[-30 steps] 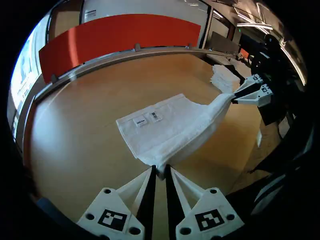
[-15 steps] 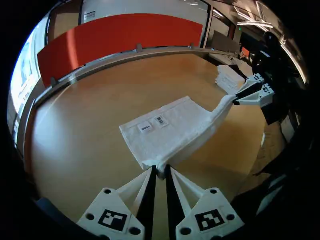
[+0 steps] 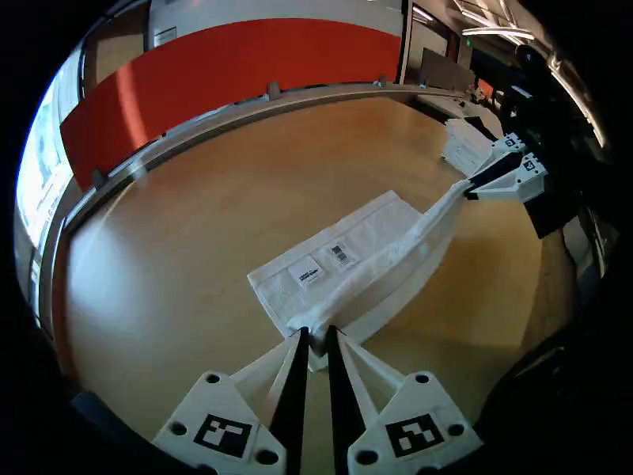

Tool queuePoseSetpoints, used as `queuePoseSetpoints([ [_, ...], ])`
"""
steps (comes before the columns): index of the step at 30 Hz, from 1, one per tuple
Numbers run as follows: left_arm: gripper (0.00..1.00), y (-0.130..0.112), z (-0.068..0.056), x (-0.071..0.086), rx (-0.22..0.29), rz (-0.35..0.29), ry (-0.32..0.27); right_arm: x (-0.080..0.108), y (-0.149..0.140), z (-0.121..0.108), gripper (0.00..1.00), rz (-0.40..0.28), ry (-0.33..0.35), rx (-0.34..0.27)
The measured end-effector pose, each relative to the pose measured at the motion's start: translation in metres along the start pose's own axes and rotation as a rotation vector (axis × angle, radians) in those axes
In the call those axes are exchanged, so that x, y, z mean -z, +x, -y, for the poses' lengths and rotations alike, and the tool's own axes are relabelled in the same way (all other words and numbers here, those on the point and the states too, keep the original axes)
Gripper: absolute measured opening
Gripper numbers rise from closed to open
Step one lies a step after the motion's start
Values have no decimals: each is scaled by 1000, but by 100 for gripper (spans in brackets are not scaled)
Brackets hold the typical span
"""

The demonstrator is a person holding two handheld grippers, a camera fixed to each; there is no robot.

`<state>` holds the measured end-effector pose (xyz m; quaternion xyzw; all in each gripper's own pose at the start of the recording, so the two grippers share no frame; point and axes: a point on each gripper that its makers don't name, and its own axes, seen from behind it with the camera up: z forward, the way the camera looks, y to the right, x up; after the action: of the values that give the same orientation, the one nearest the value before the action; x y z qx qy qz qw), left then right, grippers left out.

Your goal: Fold towel

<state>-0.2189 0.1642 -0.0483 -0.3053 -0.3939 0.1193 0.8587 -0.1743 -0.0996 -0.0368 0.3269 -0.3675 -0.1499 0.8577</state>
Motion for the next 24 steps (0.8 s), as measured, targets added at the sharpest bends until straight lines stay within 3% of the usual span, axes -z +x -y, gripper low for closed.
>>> queuePoseSetpoints([
  [24, 20, -11, 24, -58, -3, 72, 28, -51, -20, -22, 16, 81, -2, -32],
])
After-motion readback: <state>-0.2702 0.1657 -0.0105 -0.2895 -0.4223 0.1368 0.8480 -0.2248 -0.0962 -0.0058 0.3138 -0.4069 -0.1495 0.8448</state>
